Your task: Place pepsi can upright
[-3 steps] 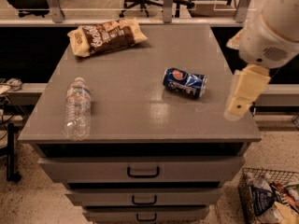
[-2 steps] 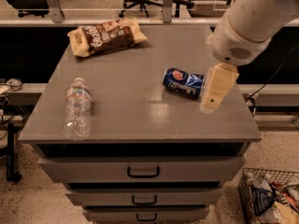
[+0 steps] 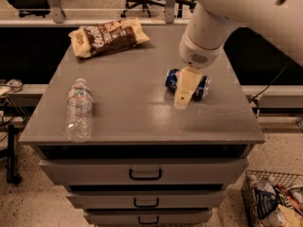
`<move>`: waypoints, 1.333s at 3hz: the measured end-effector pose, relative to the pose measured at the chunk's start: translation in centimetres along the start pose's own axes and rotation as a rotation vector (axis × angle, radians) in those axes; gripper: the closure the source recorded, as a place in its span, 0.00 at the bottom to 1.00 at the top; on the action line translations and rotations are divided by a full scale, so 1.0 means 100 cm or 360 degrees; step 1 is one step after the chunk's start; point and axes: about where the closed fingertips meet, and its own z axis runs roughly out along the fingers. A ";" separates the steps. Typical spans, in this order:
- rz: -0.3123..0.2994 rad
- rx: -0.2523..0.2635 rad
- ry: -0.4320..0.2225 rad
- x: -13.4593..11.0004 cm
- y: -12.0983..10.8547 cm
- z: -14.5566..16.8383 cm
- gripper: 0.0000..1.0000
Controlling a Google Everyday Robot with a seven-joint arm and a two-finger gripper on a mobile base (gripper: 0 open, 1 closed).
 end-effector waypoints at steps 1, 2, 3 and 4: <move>0.0021 -0.0030 0.0031 -0.006 -0.012 0.031 0.00; 0.0064 -0.0076 0.0056 -0.004 -0.022 0.056 0.00; 0.0080 -0.0129 0.0045 -0.005 -0.024 0.069 0.18; 0.0080 -0.0148 0.0036 -0.007 -0.026 0.074 0.41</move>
Offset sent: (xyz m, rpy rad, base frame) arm 0.0628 0.0034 -0.0678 -0.0080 0.1041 -0.0713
